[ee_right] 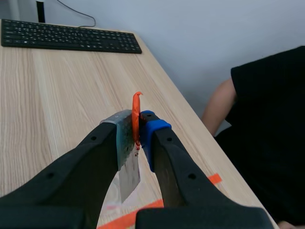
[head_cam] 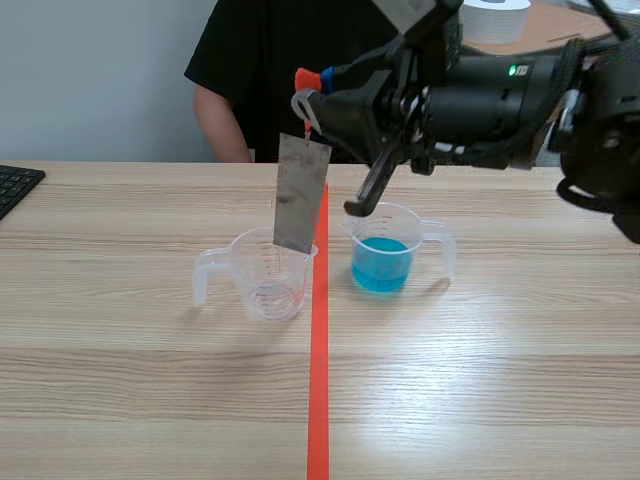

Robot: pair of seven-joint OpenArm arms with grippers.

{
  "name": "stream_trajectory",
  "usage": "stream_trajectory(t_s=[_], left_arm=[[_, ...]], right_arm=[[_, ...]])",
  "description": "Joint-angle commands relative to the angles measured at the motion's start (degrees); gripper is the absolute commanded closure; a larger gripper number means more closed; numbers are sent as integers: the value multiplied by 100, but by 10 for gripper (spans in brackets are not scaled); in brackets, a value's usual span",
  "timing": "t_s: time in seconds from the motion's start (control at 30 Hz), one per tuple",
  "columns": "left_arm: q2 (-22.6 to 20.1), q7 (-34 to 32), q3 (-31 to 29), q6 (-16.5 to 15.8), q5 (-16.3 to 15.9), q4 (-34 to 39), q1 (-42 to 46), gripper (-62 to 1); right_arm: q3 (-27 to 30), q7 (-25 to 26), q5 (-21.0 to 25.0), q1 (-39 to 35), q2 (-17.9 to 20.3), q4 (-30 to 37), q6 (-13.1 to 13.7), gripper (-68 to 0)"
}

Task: Do the redox reaction experiment.
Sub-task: 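Move the plate over the blue solution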

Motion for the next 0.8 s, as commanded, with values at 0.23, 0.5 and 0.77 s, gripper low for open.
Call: stream_trajectory(t_s=[0.23, 0.5, 0.77], left_arm=[[-2, -55, -9, -2, -33, 76, 55, -623], [-2, -61, -9, 0, -37, 76, 52, -623], [-2, -57, -11, 2, -37, 76, 52, -623]], right_arm=[[1287, -1152, 1095, 85, 33, 439, 256, -15], [2081, -1604, 1648, 85, 299, 439, 256, -15], [2068, -1615, 1635, 90, 413, 413, 256, -15]])
